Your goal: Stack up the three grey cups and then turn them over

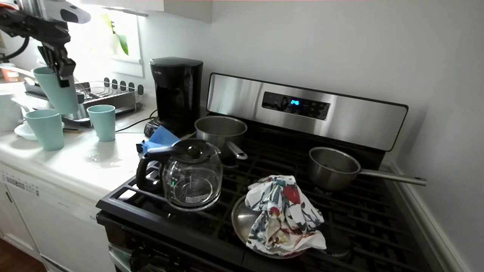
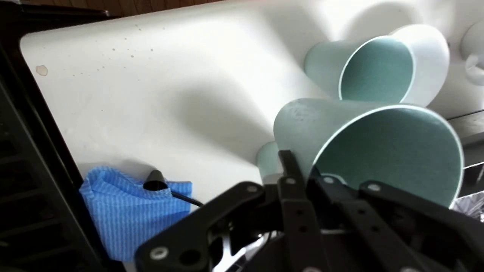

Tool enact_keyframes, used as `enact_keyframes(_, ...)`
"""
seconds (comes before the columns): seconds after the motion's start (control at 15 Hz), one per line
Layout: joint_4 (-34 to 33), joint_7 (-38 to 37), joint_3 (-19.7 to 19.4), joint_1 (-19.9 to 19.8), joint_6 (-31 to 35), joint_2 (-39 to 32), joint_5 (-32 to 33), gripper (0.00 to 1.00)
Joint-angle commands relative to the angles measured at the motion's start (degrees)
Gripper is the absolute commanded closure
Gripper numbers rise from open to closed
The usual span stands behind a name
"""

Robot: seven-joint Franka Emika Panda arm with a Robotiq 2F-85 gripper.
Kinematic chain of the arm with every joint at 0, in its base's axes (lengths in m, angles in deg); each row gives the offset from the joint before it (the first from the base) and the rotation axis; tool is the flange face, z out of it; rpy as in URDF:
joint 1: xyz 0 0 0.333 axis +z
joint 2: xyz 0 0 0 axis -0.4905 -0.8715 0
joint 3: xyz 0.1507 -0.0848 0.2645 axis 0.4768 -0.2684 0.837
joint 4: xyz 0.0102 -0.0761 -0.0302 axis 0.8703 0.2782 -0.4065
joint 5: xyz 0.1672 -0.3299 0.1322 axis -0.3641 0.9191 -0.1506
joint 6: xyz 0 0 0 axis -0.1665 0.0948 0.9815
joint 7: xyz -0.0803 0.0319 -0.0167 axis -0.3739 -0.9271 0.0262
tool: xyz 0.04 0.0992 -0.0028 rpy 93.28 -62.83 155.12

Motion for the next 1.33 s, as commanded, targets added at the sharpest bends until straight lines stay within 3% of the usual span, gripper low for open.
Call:
enact_keyframes(0.0, -1.98, 3.54, 1.23, 2.73, -1.66, 0.64, -3.39, 0.99)
enact_keyframes(0.4, -2.94, 7.65, 3.50, 6.48, -1.48, -2.73, -5.15, 0.99)
enact_keyframes(1.27, -2.45, 7.71, 6.90, 6.06, 7.31, -11.87, -1.12, 0.99)
